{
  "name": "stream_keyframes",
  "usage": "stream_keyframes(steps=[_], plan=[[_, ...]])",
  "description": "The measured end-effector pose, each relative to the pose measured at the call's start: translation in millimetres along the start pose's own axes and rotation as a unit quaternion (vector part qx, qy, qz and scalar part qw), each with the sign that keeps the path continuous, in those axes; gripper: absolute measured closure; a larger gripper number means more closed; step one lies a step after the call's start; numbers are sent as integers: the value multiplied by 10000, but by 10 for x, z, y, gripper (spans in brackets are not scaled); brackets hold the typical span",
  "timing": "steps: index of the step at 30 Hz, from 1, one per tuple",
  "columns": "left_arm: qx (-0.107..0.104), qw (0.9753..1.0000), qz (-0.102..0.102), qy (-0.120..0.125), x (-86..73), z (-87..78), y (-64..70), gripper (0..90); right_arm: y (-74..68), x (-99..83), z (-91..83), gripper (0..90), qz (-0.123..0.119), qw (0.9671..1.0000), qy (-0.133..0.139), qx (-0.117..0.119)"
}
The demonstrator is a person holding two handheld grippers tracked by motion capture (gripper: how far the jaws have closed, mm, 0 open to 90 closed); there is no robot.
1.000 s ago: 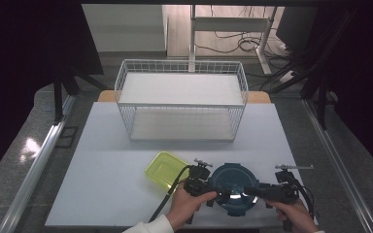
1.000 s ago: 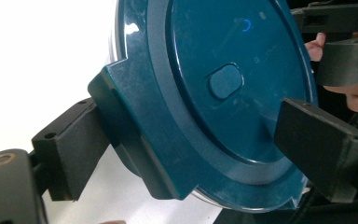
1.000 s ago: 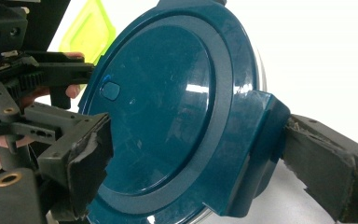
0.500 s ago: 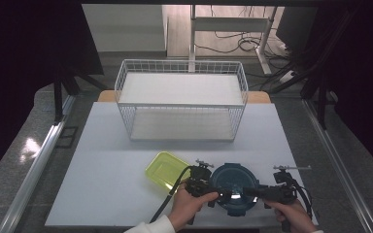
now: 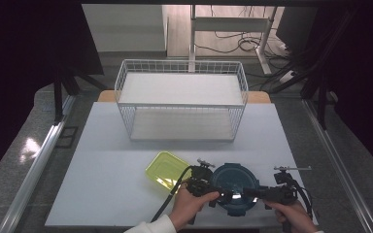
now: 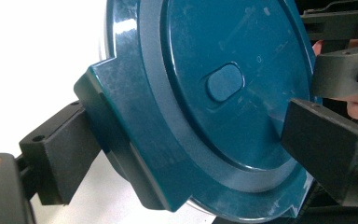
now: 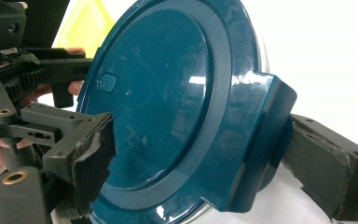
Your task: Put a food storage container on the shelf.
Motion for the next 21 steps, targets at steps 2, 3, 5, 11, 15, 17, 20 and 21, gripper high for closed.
stream_keyframes(steps=[2,3,5,11,15,17,20,21], plan=[[-9,10000,-9,-10,0,-1,1,66,0,-3,1,114,-5,10000,-16,-5],[-8,10000,-10,-8,0,-1,0,66,-2,-3,3,115,4,10000,-15,3],[-20,10000,-16,-3,2,-6,-3,69,-1,-3,6,115,9,10000,-21,4],[26,10000,-31,14,4,-20,-8,86,7,-1,-1,156,83,10000,-22,-13],[28,10000,-51,-26,-1,-26,3,96,23,-1,0,201,129,9999,-16,-68],[42,10000,-73,-35,-4,-26,8,99,32,1,3,213,207,9998,-8,-57],[32,9999,-138,-32,0,-31,5,109,41,4,10,231,423,9991,5,65],[37,9998,-168,-26,3,-31,2,114,42,1,10,236,472,9988,-5,89]])
Point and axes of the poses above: each handheld gripper's, and its own axes: z roughly forward along the jaws, x roughly out of its top, y roughly to its right, the point moved 8 cm from there along z, roughly forward along the jaws, and after that the axes turned 7 degrees about z, right-handed, at the moved point
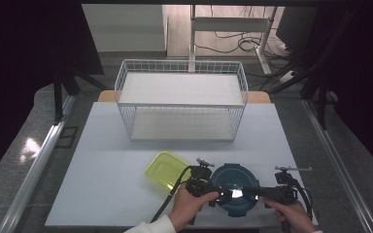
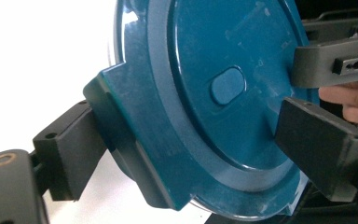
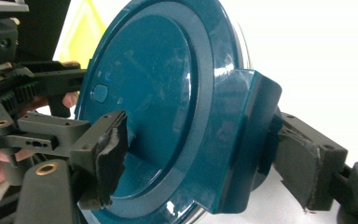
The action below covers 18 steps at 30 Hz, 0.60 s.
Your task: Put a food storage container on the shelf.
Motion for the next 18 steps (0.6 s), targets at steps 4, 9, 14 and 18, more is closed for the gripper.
stream_keyframes(steps=[4,9,14,18], plan=[[14,10000,-65,2,15,-4,6,130,9,0,-8,264,233,9997,10,118],[74,9999,-86,53,31,-27,32,156,9,-3,-26,274,306,9995,63,103],[-10,9997,-193,139,23,-63,20,210,10,-4,-43,287,324,9993,115,122],[-32,9996,-217,157,13,-82,17,228,7,-6,-55,298,326,9992,180,110]])
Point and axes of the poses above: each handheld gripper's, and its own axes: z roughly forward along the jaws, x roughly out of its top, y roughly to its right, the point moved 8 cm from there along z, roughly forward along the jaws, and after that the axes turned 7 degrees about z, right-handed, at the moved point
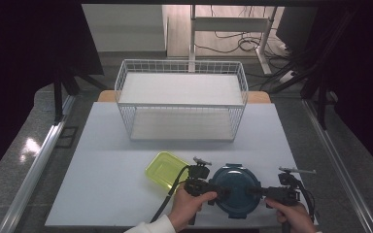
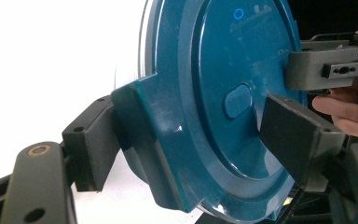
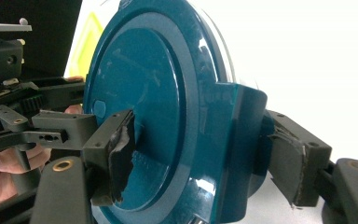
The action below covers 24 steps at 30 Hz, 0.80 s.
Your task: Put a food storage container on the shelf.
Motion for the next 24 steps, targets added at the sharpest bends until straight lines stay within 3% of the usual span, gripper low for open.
stream_keyframes(steps=[10,19,24], plan=[[-24,9999,-33,111,-1,-59,19,287,-41,9,-50,326,87,9998,152,-41],[-43,9999,-36,128,9,-85,25,308,-75,26,-85,338,50,9996,261,-73],[51,9998,27,191,59,-134,36,308,-129,31,-96,339,-61,9995,299,-95]])
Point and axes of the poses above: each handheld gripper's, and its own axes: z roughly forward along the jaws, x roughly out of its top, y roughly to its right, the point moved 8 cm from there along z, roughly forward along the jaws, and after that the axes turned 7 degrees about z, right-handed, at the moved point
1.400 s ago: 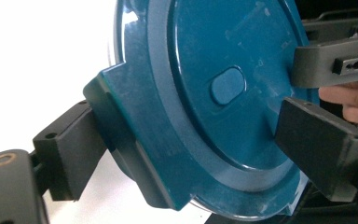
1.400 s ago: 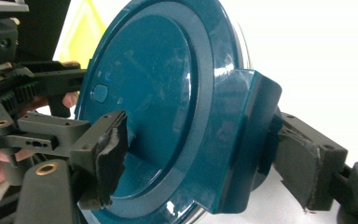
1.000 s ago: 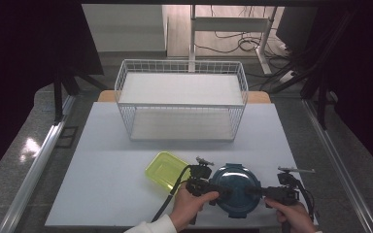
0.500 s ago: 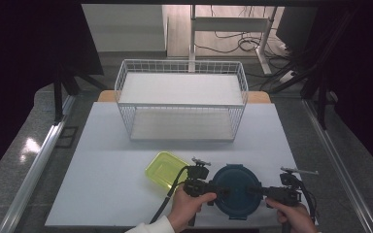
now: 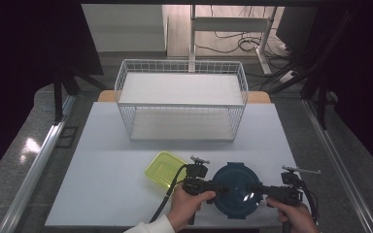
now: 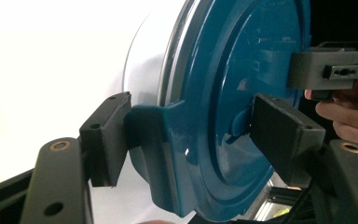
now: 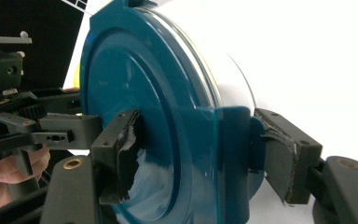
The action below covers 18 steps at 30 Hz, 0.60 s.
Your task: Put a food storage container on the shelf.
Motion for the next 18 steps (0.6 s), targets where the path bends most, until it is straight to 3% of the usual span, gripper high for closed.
stream_keyframes(steps=[4,18], plan=[[39,10000,25,55,55,-45,29,309,-36,28,-15,339,46,9999,47,75],[99,9993,205,287,339,-368,51,317,-364,286,-69,337,-208,9993,260,178]])
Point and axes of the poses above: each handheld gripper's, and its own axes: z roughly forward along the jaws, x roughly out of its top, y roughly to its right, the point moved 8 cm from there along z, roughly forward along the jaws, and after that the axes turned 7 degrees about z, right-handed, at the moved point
